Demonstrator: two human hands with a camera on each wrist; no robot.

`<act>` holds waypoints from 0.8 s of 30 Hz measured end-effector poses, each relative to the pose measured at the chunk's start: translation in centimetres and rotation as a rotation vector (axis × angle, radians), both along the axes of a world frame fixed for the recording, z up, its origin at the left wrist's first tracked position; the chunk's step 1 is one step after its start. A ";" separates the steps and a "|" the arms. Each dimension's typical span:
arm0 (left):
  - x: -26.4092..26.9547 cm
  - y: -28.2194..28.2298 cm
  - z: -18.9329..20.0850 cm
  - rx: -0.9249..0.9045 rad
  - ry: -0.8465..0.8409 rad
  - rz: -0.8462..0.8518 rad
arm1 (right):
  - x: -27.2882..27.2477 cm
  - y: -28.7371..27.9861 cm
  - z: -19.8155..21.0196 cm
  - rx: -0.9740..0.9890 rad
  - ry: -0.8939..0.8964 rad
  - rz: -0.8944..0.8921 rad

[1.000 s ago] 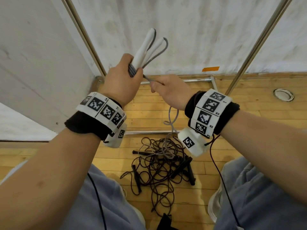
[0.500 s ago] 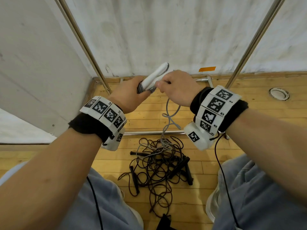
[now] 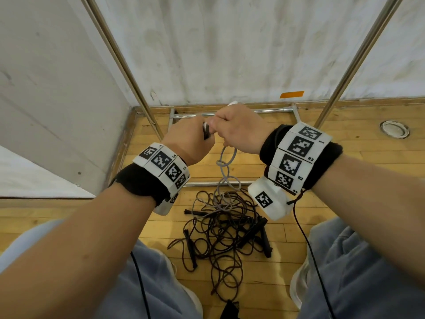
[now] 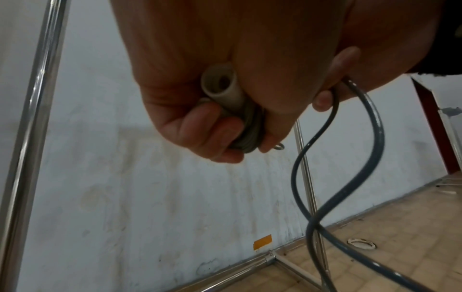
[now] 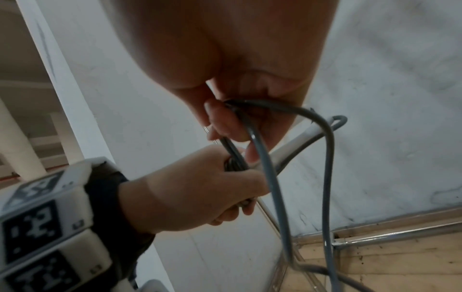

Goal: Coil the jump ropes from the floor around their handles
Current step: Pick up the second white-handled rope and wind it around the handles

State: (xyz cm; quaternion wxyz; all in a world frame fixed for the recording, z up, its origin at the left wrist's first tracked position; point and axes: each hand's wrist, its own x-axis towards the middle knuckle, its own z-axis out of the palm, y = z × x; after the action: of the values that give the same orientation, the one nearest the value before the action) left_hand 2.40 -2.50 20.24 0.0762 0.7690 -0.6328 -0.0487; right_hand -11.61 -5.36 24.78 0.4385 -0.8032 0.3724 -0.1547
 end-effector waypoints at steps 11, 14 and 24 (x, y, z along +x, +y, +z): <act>1.1 0.4 0.2 -0.066 0.035 0.066 | -0.7 -0.6 -0.3 -0.327 0.224 0.059; 1.3 0.5 0.4 -0.044 -0.048 0.084 | -0.7 -0.7 -0.3 -0.342 0.230 0.072; -0.3 0.9 1.1 -0.051 -0.019 -0.134 | -2.6 -4.0 0.7 -0.379 0.160 -0.134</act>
State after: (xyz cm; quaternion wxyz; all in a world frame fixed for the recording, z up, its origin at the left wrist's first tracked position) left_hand 2.05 -1.55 21.37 0.0864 0.7231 -0.6847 -0.0304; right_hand -14.24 -9.39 25.46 0.2373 -0.8544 0.4228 -0.1867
